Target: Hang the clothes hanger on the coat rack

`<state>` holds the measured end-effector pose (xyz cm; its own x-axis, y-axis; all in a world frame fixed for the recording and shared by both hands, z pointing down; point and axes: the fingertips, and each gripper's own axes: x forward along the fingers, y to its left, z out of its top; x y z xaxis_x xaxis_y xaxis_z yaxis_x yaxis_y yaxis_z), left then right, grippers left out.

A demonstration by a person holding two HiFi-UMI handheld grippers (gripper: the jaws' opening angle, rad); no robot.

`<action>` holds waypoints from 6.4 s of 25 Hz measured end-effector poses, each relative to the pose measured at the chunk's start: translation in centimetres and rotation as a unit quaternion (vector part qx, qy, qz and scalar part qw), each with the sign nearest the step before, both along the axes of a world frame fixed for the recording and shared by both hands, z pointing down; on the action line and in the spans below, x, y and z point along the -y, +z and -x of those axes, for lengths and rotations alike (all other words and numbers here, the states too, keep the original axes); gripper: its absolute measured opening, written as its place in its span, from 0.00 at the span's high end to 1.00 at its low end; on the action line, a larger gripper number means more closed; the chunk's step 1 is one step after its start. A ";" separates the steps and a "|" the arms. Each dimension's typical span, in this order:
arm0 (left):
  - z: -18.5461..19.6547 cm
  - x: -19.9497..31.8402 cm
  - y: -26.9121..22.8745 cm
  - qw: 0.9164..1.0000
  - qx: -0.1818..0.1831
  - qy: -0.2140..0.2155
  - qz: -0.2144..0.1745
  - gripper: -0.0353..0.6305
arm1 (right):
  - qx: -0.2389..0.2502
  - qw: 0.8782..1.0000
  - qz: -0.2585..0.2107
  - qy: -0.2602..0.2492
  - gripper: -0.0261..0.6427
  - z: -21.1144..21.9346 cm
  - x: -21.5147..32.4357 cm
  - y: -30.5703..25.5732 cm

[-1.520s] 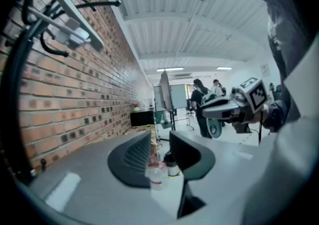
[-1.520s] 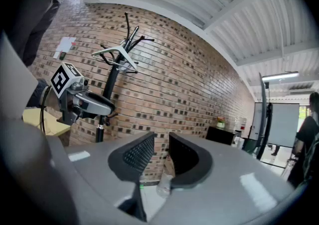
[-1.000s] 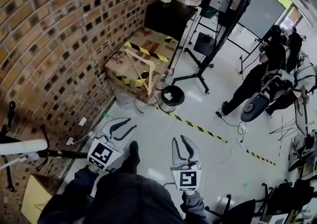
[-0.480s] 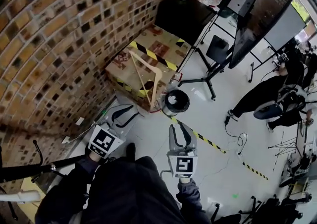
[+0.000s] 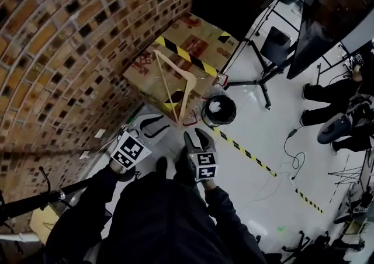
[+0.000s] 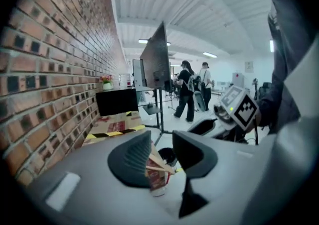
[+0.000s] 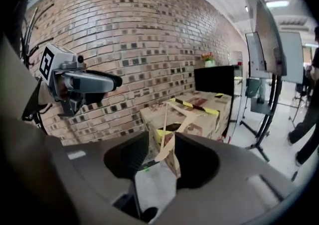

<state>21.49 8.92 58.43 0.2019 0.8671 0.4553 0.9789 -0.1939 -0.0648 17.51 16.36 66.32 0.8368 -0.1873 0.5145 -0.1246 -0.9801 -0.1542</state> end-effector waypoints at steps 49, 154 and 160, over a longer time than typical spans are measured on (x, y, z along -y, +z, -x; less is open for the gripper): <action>-15.7 -0.5 4.2 0.992 0.123 -0.022 -0.009 0.77 | 0.189 0.885 -0.417 -0.082 0.89 -7.2 0.4 5.1; 27.5 34.0 -17.9 0.638 -0.187 -0.746 0.036 0.81 | -0.039 0.607 -0.212 -0.765 0.90 -5.4 47.1 -39.1; 28.4 33.7 -17.0 0.640 -0.175 -0.748 0.034 0.81 | -0.103 0.583 -0.176 -0.786 0.89 -2.8 47.2 -36.2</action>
<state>-6.89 -24.82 41.39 0.9082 -0.3991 0.1259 -0.3764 -0.9106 -0.1707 20.35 -30.82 30.14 -0.4751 -0.8702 0.1306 -0.8781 0.4593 -0.1338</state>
